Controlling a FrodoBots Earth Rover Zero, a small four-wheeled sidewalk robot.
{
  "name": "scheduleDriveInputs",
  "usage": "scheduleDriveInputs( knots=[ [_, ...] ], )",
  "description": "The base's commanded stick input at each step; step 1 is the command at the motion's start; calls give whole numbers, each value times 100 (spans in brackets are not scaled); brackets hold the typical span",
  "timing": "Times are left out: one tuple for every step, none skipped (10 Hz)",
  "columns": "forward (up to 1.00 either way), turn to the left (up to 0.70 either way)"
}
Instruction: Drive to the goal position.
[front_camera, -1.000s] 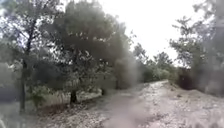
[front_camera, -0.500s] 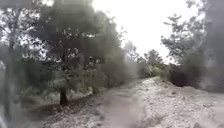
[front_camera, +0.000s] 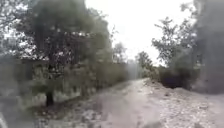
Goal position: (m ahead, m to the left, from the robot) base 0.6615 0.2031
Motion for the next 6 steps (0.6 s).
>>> scheduleDriveInputs(
  knots=[
    [45, 0],
    [45, 0],
    [45, 0],
    [45, 0],
    [45, 0],
    [45, 0]
  ],
)
